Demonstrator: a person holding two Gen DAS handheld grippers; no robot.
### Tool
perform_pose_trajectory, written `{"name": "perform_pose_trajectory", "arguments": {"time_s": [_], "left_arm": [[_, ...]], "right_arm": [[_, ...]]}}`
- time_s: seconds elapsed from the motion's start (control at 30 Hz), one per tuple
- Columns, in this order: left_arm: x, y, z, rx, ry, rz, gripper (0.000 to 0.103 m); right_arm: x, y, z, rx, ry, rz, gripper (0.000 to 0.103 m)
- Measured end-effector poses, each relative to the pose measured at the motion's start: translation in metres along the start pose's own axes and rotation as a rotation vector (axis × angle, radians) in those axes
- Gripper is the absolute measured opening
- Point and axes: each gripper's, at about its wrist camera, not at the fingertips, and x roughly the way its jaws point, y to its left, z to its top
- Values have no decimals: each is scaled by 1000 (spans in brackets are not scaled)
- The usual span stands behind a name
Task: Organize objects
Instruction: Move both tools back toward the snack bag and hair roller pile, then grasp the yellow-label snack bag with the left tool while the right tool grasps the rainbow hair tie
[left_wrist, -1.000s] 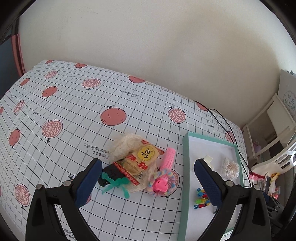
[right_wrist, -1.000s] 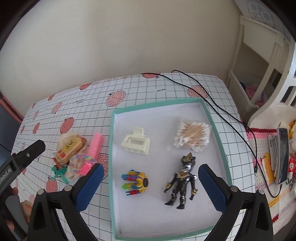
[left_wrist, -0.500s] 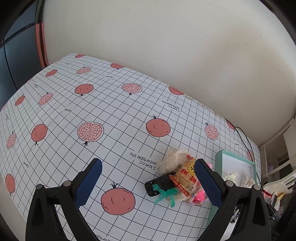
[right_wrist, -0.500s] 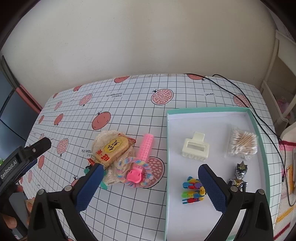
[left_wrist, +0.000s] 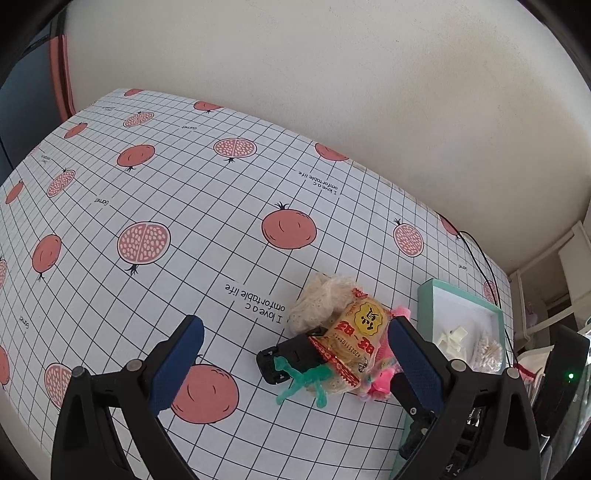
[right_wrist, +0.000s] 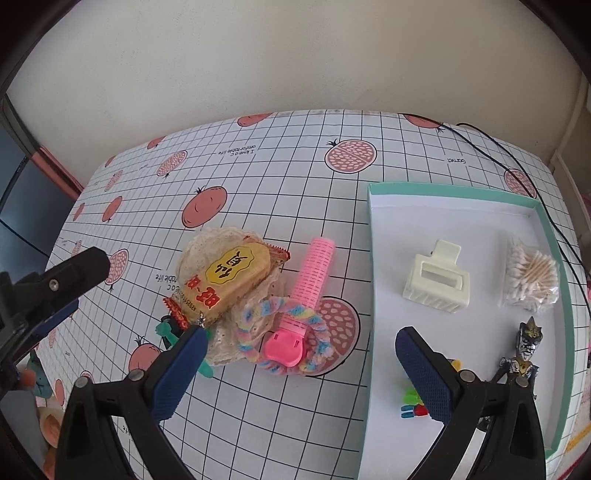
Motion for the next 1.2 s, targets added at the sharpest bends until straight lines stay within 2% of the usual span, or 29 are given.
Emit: {"name": "perform_pose_trajectory", "arguments": {"time_s": [0.1, 0.27, 0.5, 0.73, 1.1, 1.2], "left_arm": [[9, -5, -2, -11, 30, 1, 100], [21, -19, -2, 41, 49, 12, 100], [43, -32, -2, 102, 98, -10, 100], [49, -38, 2, 128, 96, -70, 100], [54, -39, 1, 165, 106, -100, 99], [58, -39, 0, 167, 121, -105, 94]], "right_arm": [[9, 2, -1, -1, 20, 15, 103], [23, 3, -2, -6, 47, 16, 103], [27, -1, 0, 2, 54, 25, 103], [13, 3, 3, -41, 20, 35, 103], [24, 6, -2, -51, 51, 60, 99], [29, 5, -4, -39, 61, 68, 98]]}}
